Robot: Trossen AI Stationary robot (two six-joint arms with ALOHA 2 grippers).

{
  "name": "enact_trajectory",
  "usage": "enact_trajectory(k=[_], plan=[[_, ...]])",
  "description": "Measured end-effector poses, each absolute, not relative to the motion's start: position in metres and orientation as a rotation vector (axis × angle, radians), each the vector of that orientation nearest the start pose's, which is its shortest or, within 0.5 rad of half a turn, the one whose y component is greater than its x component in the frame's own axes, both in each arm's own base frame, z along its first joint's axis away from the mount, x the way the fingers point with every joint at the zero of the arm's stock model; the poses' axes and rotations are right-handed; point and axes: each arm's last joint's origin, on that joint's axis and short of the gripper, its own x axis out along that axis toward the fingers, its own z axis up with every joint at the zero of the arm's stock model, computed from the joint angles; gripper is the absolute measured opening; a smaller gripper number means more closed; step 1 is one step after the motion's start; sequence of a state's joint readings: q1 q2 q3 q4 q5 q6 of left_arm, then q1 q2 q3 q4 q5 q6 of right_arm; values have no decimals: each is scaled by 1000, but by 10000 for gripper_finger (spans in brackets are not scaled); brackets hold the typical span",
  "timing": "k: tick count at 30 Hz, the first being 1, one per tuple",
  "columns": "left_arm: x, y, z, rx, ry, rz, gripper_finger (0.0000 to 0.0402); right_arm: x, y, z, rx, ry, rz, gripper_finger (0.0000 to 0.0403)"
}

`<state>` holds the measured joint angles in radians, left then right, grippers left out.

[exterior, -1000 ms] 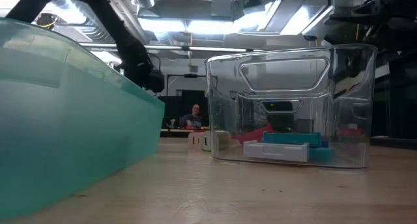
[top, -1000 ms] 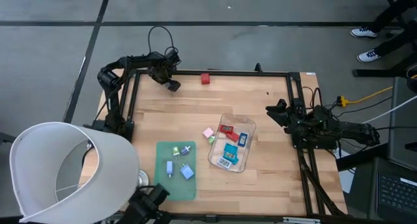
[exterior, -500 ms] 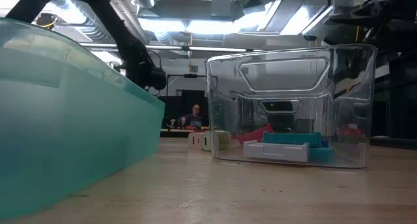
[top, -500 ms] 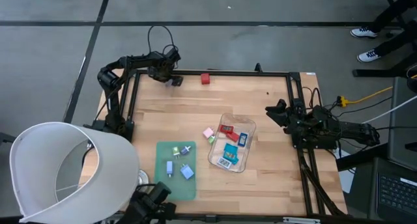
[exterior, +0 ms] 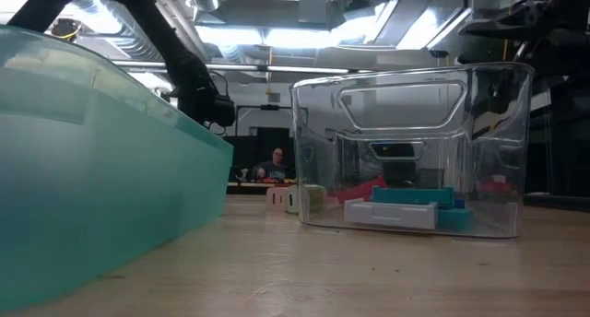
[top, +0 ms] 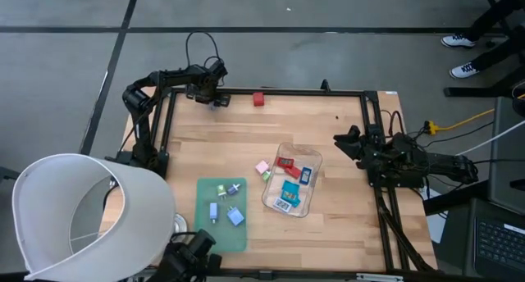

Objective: Pick & Place Office items
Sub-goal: Put the blue charger adapter into the green bin

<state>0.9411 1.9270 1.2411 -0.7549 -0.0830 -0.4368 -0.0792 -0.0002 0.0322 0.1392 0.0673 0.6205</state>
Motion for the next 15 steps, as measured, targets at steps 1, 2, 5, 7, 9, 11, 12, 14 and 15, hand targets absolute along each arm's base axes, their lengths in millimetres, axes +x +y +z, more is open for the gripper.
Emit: enact_trajectory(k=[1, 2, 5, 7, 9, 11, 12, 14, 15], plan=[[206, 285, 146, -965, 1185, 1139, 172, 94, -9, 188, 617, -209, -89, 200], [207, 284, 146, -968, 1189, 1136, 155, 94, -9, 187, 617, -206, -90, 200], [210, 281, 147, -985, 1192, 1103, 115, 94, -9, 186, 618, -196, -93, 200], [212, 279, 147, -994, 1193, 1082, 115, 94, -9, 186, 618, -192, -94, 200], [215, 276, 147, -1007, 1197, 1062, 115, 94, -9, 186, 618, -190, -95, 200], [219, 273, 147, -1024, 1194, 1023, 115, 94, -9, 186, 618, -190, -95, 200], [222, 271, 148, -1034, 1189, 998, 115, 94, -9, 186, 618, -190, -95, 200], [227, 265, 152, -1056, 1177, 936, 115, 94, -9, 186, 618, -188, -91, 200], [231, 261, 156, -1051, 1163, 910, 115, 94, -9, 186, 618, -188, -91, 200]])
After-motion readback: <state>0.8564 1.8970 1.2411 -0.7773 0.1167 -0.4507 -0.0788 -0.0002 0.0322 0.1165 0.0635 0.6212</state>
